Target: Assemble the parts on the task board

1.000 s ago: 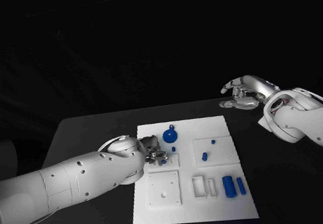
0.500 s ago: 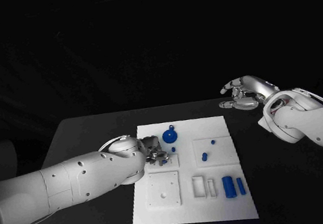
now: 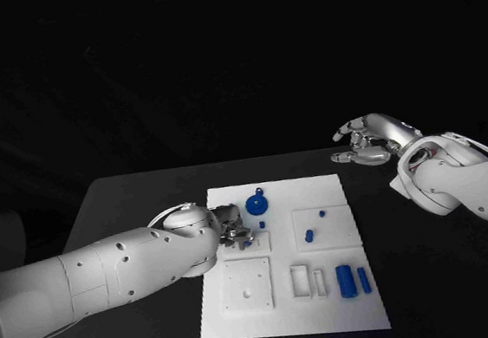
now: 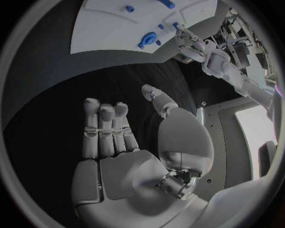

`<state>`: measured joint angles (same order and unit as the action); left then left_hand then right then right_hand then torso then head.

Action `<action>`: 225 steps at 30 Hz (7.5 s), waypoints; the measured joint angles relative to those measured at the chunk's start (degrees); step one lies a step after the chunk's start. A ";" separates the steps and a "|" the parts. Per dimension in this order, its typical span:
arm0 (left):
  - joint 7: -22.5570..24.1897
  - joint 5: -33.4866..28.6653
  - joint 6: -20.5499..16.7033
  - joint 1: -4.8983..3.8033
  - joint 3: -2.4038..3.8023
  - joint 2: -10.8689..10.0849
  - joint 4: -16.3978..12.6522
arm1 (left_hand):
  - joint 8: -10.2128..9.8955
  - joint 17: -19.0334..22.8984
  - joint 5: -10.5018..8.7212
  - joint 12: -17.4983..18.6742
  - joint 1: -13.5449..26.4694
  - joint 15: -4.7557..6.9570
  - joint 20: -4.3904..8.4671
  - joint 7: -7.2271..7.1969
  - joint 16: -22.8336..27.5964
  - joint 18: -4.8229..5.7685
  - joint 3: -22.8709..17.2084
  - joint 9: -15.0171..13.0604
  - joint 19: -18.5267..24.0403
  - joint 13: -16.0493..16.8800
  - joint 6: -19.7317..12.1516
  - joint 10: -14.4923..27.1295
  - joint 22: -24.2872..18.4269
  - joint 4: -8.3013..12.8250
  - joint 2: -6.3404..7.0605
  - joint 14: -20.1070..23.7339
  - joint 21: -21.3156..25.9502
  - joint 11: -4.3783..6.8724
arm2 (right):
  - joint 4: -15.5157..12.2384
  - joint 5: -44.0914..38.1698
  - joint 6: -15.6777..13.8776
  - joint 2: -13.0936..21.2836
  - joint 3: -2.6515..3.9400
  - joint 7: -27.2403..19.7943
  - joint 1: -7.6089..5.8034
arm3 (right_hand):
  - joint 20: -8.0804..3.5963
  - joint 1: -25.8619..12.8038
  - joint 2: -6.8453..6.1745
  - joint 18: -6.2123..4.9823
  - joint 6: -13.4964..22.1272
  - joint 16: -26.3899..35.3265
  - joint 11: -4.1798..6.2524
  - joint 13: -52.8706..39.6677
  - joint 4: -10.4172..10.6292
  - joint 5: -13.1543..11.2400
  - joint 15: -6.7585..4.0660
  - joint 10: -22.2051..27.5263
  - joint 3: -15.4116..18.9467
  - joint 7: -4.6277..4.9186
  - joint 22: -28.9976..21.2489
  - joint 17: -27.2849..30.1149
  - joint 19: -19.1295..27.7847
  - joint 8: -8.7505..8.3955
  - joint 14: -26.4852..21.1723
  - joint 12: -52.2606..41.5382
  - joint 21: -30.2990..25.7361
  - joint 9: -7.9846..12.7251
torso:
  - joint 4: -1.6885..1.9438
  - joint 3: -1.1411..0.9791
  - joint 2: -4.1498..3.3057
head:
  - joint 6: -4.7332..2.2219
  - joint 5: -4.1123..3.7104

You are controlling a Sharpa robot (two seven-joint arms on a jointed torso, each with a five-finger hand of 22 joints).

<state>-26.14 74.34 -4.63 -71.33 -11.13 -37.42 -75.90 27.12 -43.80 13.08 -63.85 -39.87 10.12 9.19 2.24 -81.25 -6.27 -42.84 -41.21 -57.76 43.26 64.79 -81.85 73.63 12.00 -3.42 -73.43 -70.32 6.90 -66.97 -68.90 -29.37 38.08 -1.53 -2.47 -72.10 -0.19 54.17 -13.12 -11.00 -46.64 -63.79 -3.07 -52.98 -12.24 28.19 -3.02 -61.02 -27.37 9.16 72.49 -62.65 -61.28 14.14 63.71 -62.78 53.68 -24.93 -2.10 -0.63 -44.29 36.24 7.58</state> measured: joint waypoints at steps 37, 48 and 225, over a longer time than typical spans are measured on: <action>-0.11 0.21 1.49 0.00 0.01 -0.71 -0.39 | 0.35 0.10 0.61 0.00 0.00 -0.01 0.00 0.00 0.00 0.20 0.32 0.20 0.00 -0.10 0.01 0.00 -0.02 0.32 0.00 -0.39 0.00 0.00 | 0.03 0.00 0.12 -0.04 0.00 0.02 0.00 | 0.00 0.00 0.00 -0.01 0.03 -0.22 0.00 0.10 -0.16 0.22 0.08 0.00 0.16 -0.02 0.06 0.10 0.00 0.00 -0.02 0.00 0.00 0.00 | -0.04 -0.05 0.00 | 0.19 0.22; -0.11 0.11 1.66 -0.02 0.02 -0.46 -0.07 | 0.36 0.10 0.89 0.00 0.00 0.16 0.00 -0.08 0.00 0.49 0.39 0.21 0.00 -0.16 0.09 0.00 -0.02 0.40 0.00 -0.26 0.00 0.00 | 0.03 0.01 0.15 -0.06 0.00 0.02 0.00 | 0.00 0.00 0.00 -0.01 0.04 -0.22 -0.21 0.12 -0.16 0.22 0.08 0.21 0.16 -0.03 0.06 0.16 0.00 0.00 -0.02 0.00 0.00 0.00 | -0.05 -0.03 0.00 | 0.13 0.23; 0.01 -3.55 1.24 0.29 0.76 2.39 6.00 | -1.86 2.39 -10.03 3.28 -2.51 1.81 -0.57 -2.59 3.16 -0.41 -0.36 -1.75 1.26 -2.61 2.74 3.56 -1.67 -11.50 18.80 2.51 1.88 -0.55 | 0.00 0.06 1.27 -0.10 0.00 0.12 0.04 | 0.11 0.00 0.00 -0.05 0.61 -0.66 -0.20 0.48 0.31 0.44 0.20 0.21 0.63 0.11 0.17 0.67 0.11 0.00 -0.38 -0.22 -0.23 0.05 | -0.09 -0.05 -0.05 | 0.35 -0.05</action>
<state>-26.14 70.80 -3.39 -71.04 -10.37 -35.03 -69.90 25.26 -41.40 3.05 -60.57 -42.38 11.94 8.61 -0.34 -78.08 -6.68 -43.21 -42.96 -56.50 40.64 67.53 -78.29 71.96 0.50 15.37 -70.93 -68.44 6.35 -66.98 -68.84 -28.10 37.98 -1.54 -2.35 -72.06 -0.08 54.17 -13.12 -11.05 -46.03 -64.45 -3.27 -52.50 -11.93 28.63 -2.82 -60.80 -26.73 9.26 72.66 -61.98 -61.17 14.13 63.34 -63.00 53.45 -24.89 -2.19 -0.69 -44.34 36.58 7.53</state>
